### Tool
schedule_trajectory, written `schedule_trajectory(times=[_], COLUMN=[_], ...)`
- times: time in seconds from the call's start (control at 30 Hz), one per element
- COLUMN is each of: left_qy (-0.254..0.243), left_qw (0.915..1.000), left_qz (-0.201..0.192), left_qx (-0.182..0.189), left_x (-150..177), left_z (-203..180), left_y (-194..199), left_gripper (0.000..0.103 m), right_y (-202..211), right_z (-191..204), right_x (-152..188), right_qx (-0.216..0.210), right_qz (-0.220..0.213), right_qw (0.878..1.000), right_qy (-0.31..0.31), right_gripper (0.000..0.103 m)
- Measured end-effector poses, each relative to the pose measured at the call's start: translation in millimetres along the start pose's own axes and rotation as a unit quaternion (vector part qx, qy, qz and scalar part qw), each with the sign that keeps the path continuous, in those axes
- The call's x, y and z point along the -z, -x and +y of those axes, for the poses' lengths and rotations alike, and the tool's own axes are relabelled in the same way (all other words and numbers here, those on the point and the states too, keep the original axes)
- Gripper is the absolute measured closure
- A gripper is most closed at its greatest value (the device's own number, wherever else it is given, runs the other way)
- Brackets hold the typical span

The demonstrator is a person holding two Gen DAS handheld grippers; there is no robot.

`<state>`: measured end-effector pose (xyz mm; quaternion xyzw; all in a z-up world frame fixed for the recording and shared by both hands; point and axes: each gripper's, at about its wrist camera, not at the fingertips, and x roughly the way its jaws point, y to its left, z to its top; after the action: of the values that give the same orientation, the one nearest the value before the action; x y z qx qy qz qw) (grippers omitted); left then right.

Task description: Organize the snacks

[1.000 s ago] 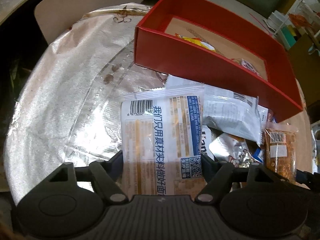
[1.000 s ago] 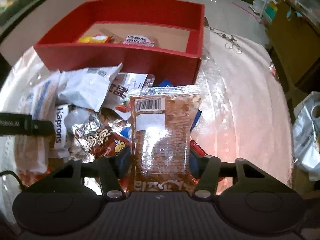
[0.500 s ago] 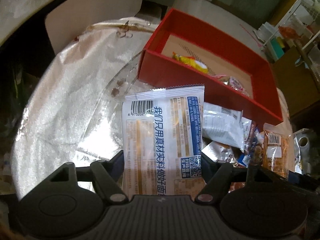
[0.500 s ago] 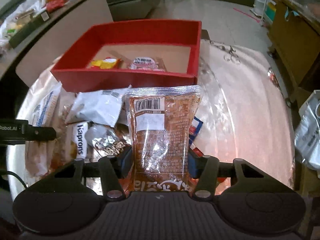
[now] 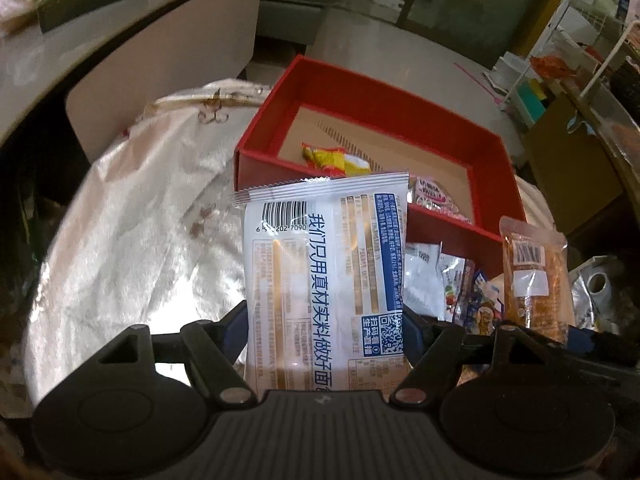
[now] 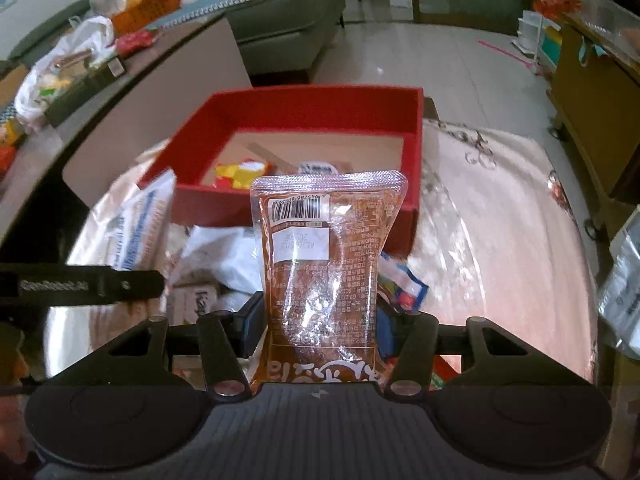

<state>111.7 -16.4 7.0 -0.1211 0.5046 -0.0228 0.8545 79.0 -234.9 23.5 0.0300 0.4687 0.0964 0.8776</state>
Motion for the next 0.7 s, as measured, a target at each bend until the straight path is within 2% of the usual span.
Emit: schedule_trajectory(times=[0.27, 0.7], left_qy=[-0.017, -0.038], left_qw=[0.9991, 0.9968], left_qz=[-0.038, -0.069], left_qx=[-0.007, -0.018], left_x=[-5.8, -5.1], left_z=[-6.8, -14.8], left_y=[8.3, 15.6], left_gripper=[0.035, 0.035], right_y=[9.1, 19.1], right_z=[6.3, 10.9], right_x=[-9.5, -12.3], right_qx=[-0.013, -0.022], right_qz=[-0.025, -0.047], right_qw=[1.0, 0.999], right_qy=[-0.002, 0.002], right_gripper=[0.042, 0.042])
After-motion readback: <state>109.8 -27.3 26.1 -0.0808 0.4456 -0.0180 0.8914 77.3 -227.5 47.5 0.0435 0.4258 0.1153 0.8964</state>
